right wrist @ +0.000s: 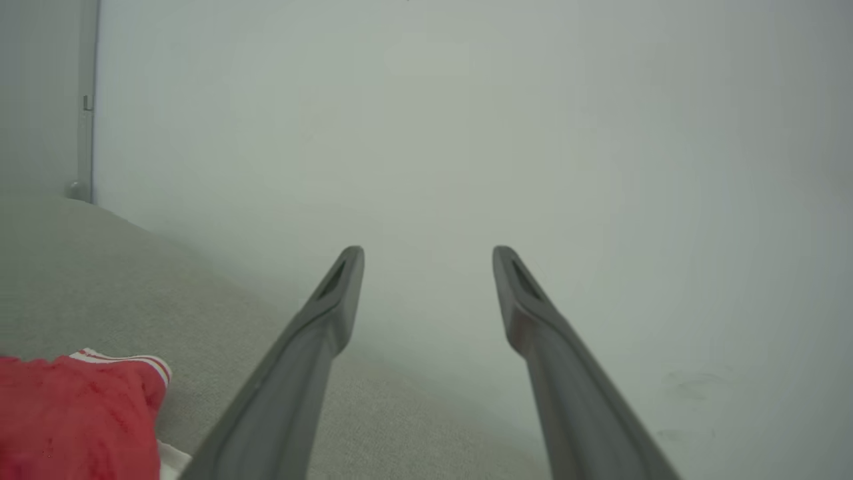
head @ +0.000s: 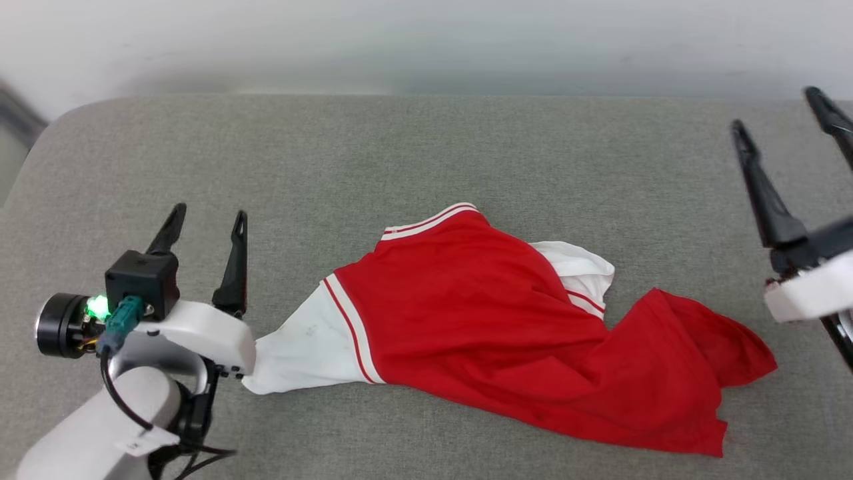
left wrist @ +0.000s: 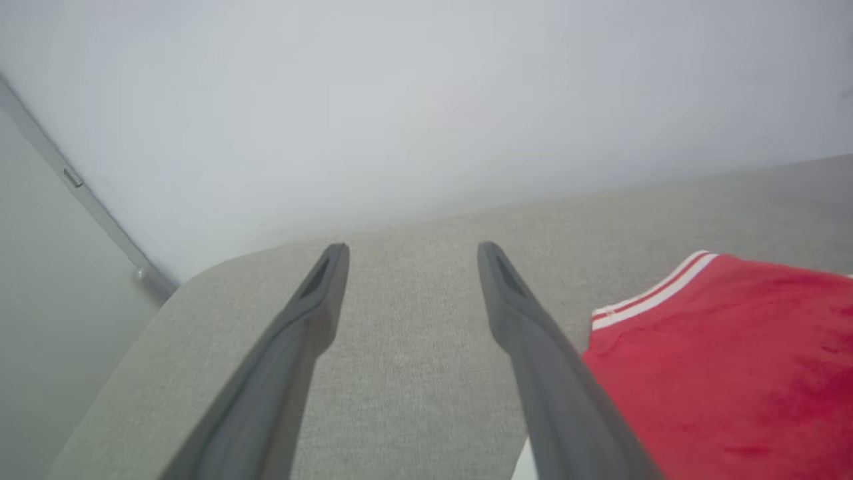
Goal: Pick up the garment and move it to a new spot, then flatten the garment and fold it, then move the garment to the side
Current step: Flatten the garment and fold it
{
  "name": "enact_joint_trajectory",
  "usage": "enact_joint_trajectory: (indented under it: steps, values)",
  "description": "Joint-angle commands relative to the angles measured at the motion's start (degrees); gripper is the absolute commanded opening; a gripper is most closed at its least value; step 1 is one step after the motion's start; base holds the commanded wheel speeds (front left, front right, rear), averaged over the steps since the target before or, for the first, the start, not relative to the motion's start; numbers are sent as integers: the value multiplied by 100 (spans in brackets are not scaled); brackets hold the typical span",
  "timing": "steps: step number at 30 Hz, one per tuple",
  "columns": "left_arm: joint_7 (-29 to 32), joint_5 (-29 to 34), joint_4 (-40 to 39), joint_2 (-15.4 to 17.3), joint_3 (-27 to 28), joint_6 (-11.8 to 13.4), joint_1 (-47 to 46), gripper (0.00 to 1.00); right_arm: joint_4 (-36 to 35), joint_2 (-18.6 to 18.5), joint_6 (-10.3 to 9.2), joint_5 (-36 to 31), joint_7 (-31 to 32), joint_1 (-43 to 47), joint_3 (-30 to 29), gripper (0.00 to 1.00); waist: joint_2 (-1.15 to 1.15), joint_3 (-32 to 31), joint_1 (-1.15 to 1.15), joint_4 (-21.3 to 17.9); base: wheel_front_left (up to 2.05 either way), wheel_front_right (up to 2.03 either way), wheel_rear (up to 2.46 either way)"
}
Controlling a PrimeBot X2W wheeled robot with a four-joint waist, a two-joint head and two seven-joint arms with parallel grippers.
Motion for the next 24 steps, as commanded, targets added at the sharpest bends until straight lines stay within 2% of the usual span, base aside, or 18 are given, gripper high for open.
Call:
enact_joint_trajectory:
  steps: [1, 5, 7, 11, 17, 20, 23, 24]
  values:
    - [-37, 376, -213, -214, 344, 172, 274, 100, -8, -388, -4, 239, 487, -310, 444, 100, 0, 61, 0, 72, 0, 0, 0]
    - [-34, 1209, -561, -694, 1178, 309, 842, 100, -96, -1264, -4, 933, 1810, -1115, 1585, 100, 0, 189, 0, 186, 0, 0, 0]
    - [-34, 1558, -680, -983, 1529, 274, 1122, 100, -142, -1641, -4, 1343, 2499, -1486, 2207, 100, 0, 257, 0, 252, 0, 0, 0]
    - [-35, 2160, -887, -1568, 2154, 87, 1497, 100, -237, -2144, -4, 2291, 3945, -2276, 3336, 100, 0, 428, 0, 375, 0, 0, 0]
    - [-30, 2770, -919, -2329, 2750, -423, 1736, 100, -8, -2343, -4, 3276, 5651, -3268, 4580, 100, 0, 790, 0, 603, 0, 0, 0]
    - [-30, 3035, -947, -2654, 2988, -686, 1683, 100, 225, -2272, -4, 3431, 5992, -3668, 5088, 100, 0, 998, 0, 724, 0, 0, 0]
    - [-30, 3281, -1016, -2938, 3169, -920, 1637, 100, 577, -2131, -4, 3508, 6031, -3998, 5493, 100, 0, 1219, 0, 832, 0, 0, 0]
    - [-30, 3281, -1016, -2938, 3169, -920, 1637, 100, 577, -2131, -4, 3508, 6031, -3998, 5493, 100, 0, 1219, 0, 832, 0, 0, 0]
